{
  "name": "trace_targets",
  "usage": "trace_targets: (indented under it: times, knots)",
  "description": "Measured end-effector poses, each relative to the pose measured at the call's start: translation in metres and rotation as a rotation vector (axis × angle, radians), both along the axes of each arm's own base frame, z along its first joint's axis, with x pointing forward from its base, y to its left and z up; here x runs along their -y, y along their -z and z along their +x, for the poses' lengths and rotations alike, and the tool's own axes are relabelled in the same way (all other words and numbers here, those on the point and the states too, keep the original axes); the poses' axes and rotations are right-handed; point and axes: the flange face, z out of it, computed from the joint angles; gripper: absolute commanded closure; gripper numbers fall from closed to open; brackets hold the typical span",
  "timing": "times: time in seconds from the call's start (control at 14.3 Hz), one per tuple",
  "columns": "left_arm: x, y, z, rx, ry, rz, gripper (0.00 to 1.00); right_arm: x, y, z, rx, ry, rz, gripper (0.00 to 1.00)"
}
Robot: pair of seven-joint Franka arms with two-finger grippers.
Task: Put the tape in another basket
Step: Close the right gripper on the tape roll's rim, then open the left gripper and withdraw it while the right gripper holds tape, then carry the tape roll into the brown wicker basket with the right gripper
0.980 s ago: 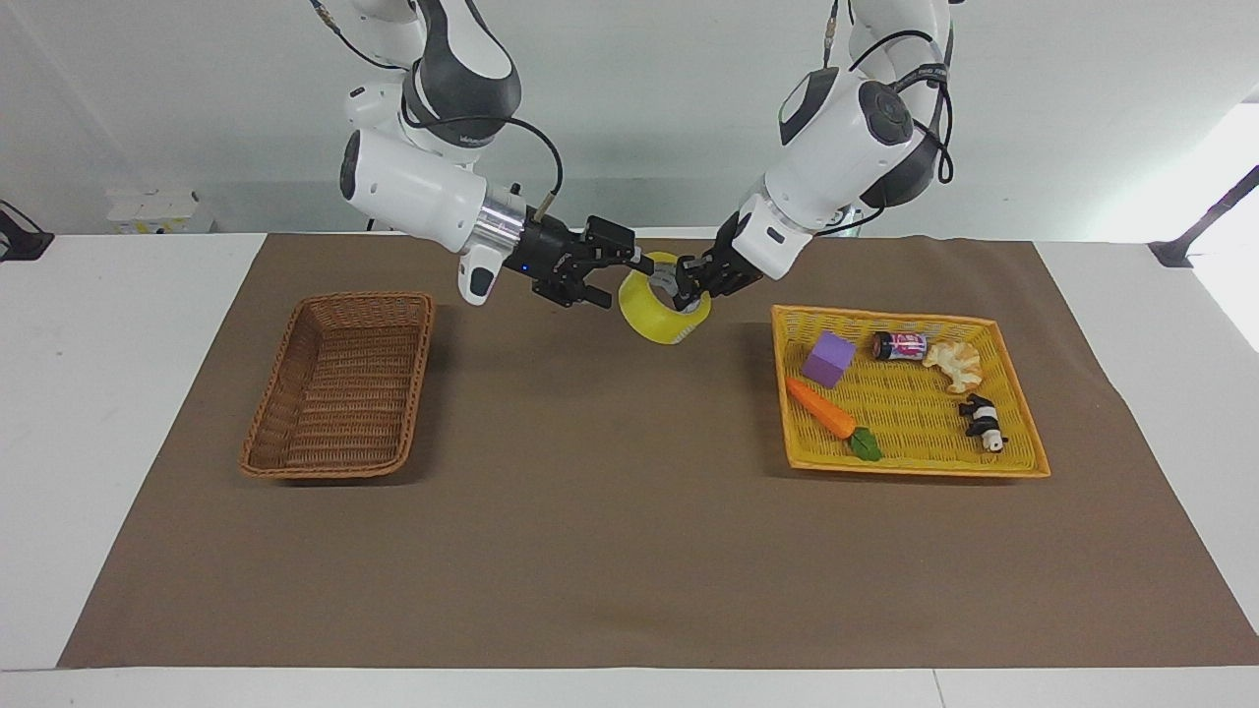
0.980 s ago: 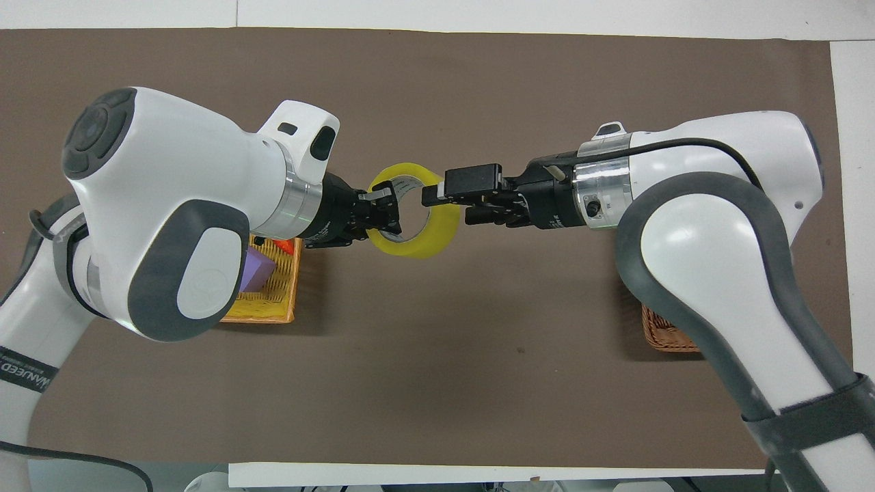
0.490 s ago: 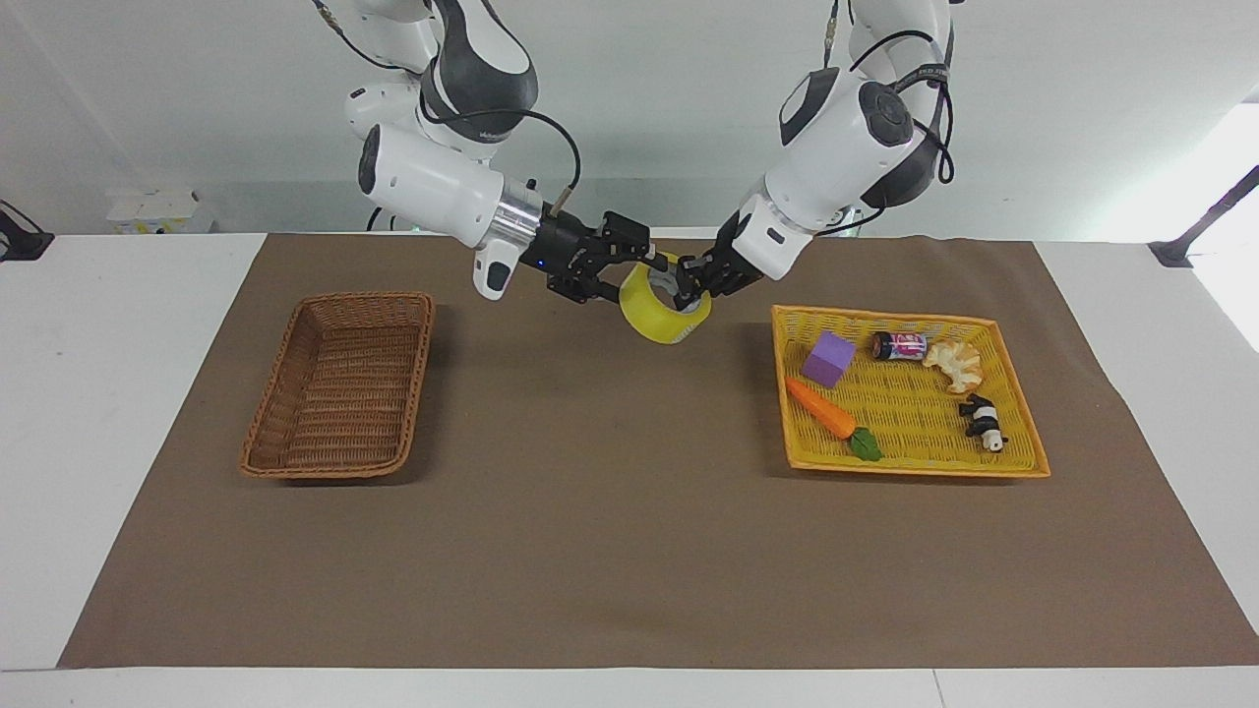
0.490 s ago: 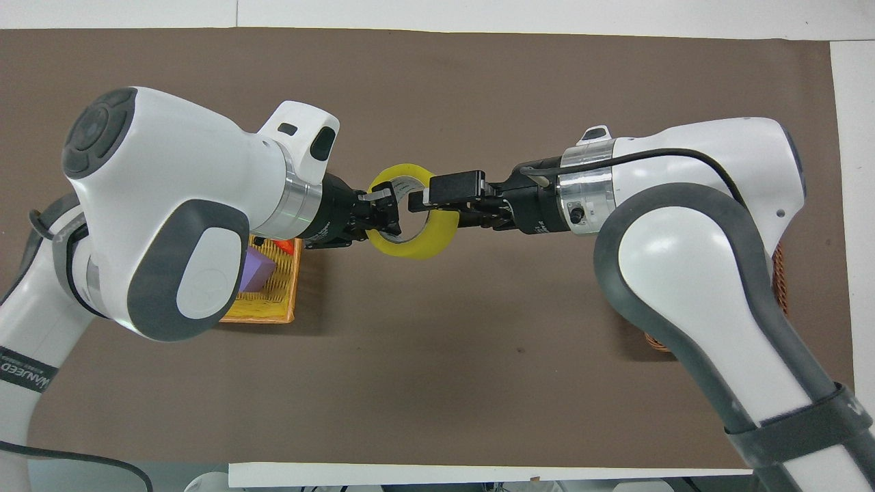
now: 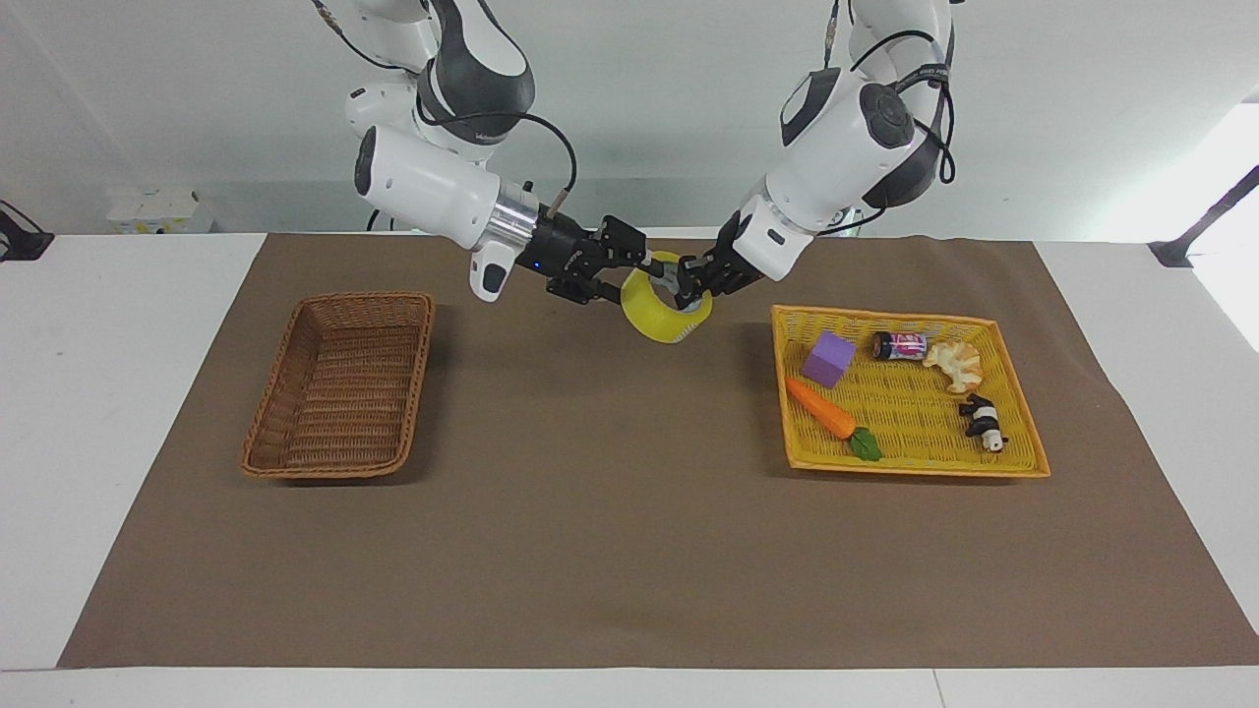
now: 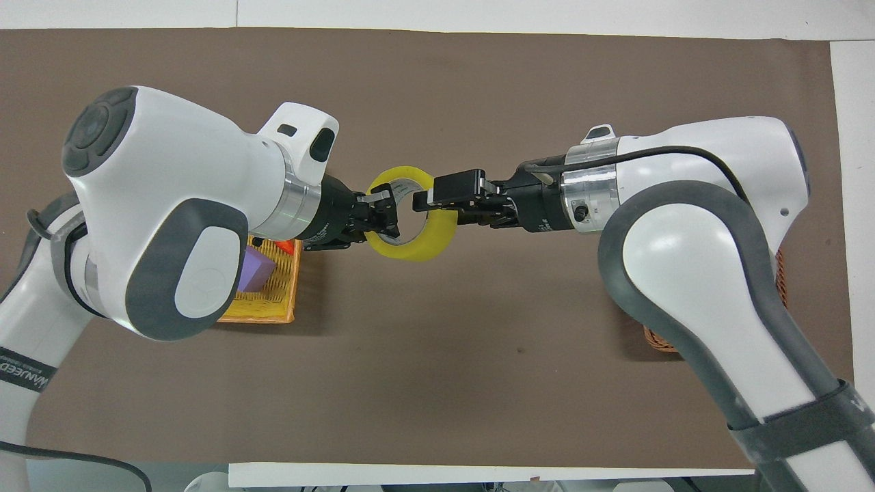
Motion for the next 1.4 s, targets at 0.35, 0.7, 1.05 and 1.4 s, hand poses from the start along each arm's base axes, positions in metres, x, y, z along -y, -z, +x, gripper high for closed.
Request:
trace_targets:
  times: [0.35, 0.7, 1.05, 1.4]
  knots:
    - [-0.001, 0.002, 0.0, -0.01, 0.002, 0.005, 1.0, 0.0, 0.004, -0.001, 0.0, -0.006, -0.001, 1.0]
    - [-0.001, 0.002, -0.001, -0.009, 0.004, 0.004, 0.0, 0.0, 0.004, -0.002, -0.002, -0.006, -0.001, 1.0]
    - [-0.011, -0.017, 0.0, 0.031, 0.014, 0.029, 0.0, 0.014, 0.01, 0.002, -0.02, 0.004, -0.009, 1.0]
    - [-0.1, -0.068, 0.02, 0.089, -0.018, 0.197, 0.0, 0.132, 0.014, 0.022, -0.025, -0.007, -0.05, 1.0]
